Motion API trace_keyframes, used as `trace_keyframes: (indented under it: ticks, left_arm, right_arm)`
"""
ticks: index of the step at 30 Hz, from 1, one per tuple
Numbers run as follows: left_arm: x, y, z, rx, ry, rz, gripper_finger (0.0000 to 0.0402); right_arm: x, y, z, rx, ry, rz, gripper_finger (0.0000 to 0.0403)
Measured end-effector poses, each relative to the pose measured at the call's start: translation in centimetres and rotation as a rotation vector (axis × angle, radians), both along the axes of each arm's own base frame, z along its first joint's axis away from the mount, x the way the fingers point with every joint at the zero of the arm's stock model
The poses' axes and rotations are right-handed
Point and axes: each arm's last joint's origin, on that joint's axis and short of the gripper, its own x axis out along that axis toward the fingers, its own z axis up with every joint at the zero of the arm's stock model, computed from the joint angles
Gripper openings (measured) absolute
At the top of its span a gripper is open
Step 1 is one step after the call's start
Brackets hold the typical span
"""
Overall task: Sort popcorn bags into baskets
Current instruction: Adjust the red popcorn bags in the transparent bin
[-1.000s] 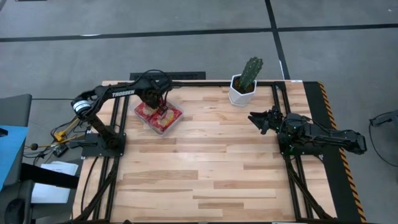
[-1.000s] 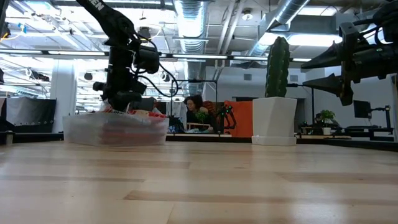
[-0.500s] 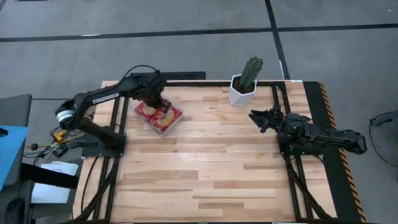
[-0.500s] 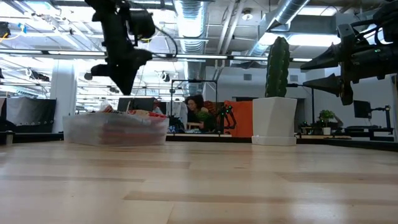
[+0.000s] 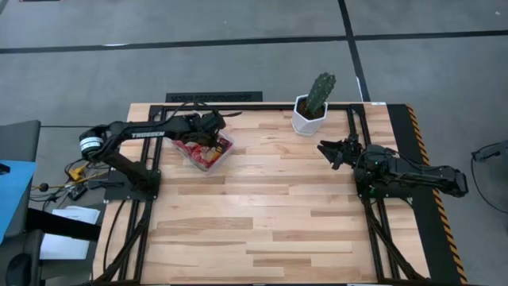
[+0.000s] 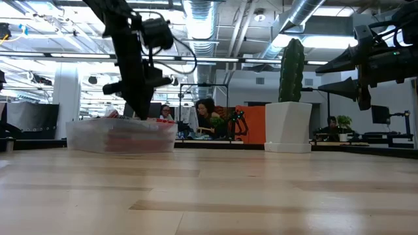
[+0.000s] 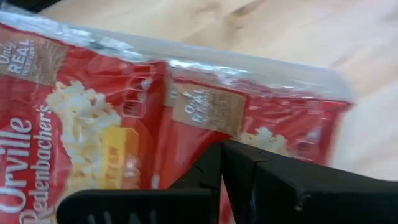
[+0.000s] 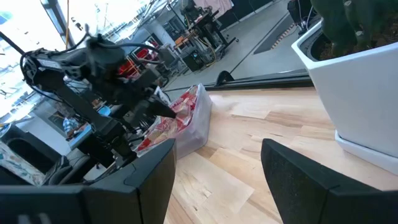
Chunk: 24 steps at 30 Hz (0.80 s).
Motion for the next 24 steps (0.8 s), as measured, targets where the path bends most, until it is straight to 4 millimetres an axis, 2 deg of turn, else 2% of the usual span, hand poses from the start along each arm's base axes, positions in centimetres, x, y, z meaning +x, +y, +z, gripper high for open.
trace_keyframes:
  ticks: [7, 10, 12, 15, 18, 21, 24]
  left_arm:
    - [0.8, 0.9, -2.2, -0.014, 0.068, -0.020, 0.0000]
    - [0.8, 1.1, -2.1, -0.031, 0.064, -0.034, 0.0000]
    - [0.6, 0.9, -1.3, -0.047, 0.051, -0.043, 0.0000]
    - [0.6, 0.4, 1.4, -0.021, -0.008, -0.062, 0.0000]
    - [0.1, -1.0, 3.3, -0.055, -0.068, -0.076, 0.0000]
    - [-0.5, -3.2, 4.2, -0.105, -0.078, -0.110, 0.0000]
    - [-1.1, -5.3, 3.9, -0.131, 0.029, -0.124, 0.0000]
  right_arm:
    - [0.0, 0.0, 0.0, 0.001, 0.000, 0.000, 0.0260]
    - [0.0, 0.0, 0.0, 0.001, 0.000, 0.000, 0.0260]
    - [0.0, 0.0, 0.0, 0.001, -0.002, 0.000, 0.0260]
    - [0.0, 0.0, 0.0, 0.001, -0.001, 0.001, 0.0260]
    - [0.0, 0.0, 0.0, 0.001, -0.001, 0.001, 0.0260]
    - [0.0, 0.0, 0.0, 0.001, -0.001, 0.000, 0.0260]
    - [0.0, 0.0, 0.0, 0.000, -0.001, 0.000, 0.0260]
